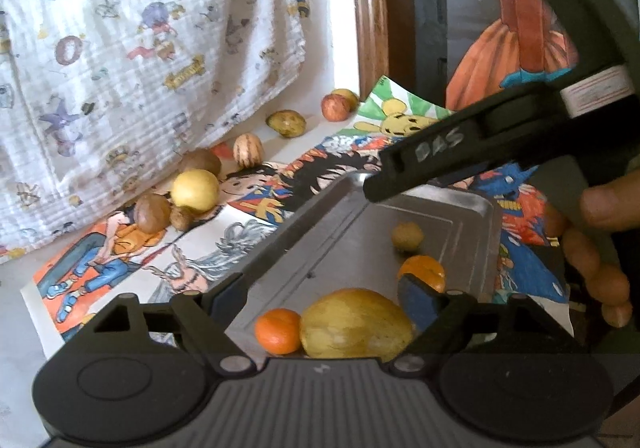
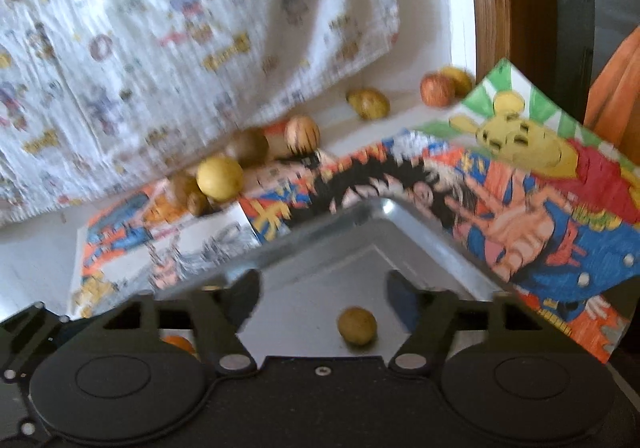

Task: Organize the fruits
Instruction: 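Carry the pear and brown fruit into the tray and open both tools, then withdraw both open tools from the tray toward the fruit pile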

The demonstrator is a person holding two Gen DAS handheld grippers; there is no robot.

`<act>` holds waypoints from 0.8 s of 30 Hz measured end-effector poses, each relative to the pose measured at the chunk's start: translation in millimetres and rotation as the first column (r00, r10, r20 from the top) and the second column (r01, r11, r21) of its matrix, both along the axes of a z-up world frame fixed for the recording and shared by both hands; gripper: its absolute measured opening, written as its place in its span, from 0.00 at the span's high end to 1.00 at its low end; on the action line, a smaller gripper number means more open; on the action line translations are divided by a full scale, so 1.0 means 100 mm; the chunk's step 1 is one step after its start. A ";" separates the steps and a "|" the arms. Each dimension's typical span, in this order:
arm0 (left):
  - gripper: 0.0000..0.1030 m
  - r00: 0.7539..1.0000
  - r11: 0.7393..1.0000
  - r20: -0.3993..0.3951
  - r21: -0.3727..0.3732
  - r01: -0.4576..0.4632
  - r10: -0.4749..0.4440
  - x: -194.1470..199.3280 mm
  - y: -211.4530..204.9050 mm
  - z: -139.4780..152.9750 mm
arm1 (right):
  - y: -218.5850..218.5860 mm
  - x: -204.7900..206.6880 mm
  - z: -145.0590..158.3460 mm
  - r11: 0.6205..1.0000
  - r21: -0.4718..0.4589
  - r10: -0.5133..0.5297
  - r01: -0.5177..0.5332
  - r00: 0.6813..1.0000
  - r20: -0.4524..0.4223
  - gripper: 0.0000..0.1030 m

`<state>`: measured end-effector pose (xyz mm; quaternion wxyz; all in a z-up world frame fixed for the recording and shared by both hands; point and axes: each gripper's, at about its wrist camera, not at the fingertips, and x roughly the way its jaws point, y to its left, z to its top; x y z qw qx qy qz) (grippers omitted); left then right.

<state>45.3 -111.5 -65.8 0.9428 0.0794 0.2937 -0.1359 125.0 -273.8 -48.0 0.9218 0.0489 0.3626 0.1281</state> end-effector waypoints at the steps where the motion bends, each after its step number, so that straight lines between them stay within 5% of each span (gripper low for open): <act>1: 0.13 1.000 1.000 0.002 -0.005 -0.009 0.009 0.00 0.03 0.02 | 0.02 -0.03 0.05 1.000 0.004 -0.002 0.001 1.000 0.016 0.16; 7: 0.03 0.998 0.997 0.028 -0.040 -0.062 0.063 -0.05 0.27 0.17 | 0.14 -0.18 0.33 0.999 0.037 0.012 -0.015 0.997 0.076 0.03; 24: 0.00 0.973 0.974 0.095 -0.099 -0.202 0.211 -0.43 0.84 0.59 | 0.49 -0.83 1.04 0.990 0.122 0.038 -0.069 0.969 0.245 0.01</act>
